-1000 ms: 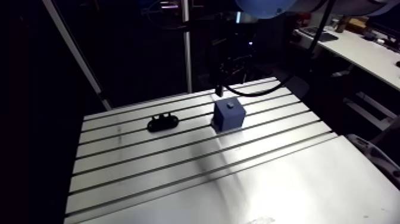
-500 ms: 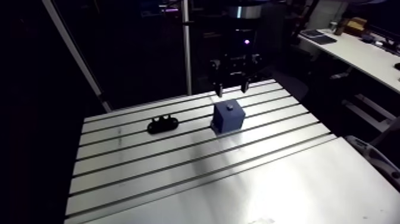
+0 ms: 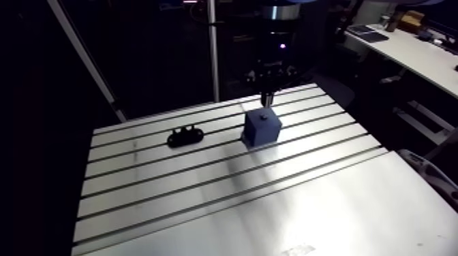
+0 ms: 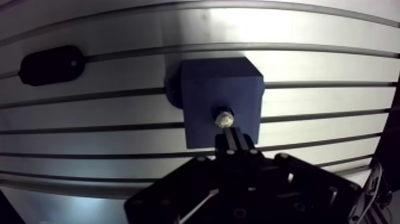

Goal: Pick up the M10 bolt and insert it into the hex recess until seated.

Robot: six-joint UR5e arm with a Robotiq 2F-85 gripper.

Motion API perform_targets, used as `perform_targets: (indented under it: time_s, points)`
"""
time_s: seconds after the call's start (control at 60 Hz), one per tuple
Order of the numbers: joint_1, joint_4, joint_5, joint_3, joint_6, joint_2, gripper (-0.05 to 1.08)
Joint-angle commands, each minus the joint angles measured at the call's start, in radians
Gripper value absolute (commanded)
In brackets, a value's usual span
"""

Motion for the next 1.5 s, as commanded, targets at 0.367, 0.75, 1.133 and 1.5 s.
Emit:
perform_targets:
  time_s: [0.367,0.75,1.133,1.5]
  points:
    - [0.011,-0.012,-0.004,0.022,0.003,0.0,1.08]
    - [0.011,-0.016,-0.001,0.028,0.002,0.006,1.08]
    - [0.009,-0.016,-0.001,0.03,0.001,0.023,1.08]
    - [0.009,-0.018,-0.001,0.03,-0.003,0.035,1.08]
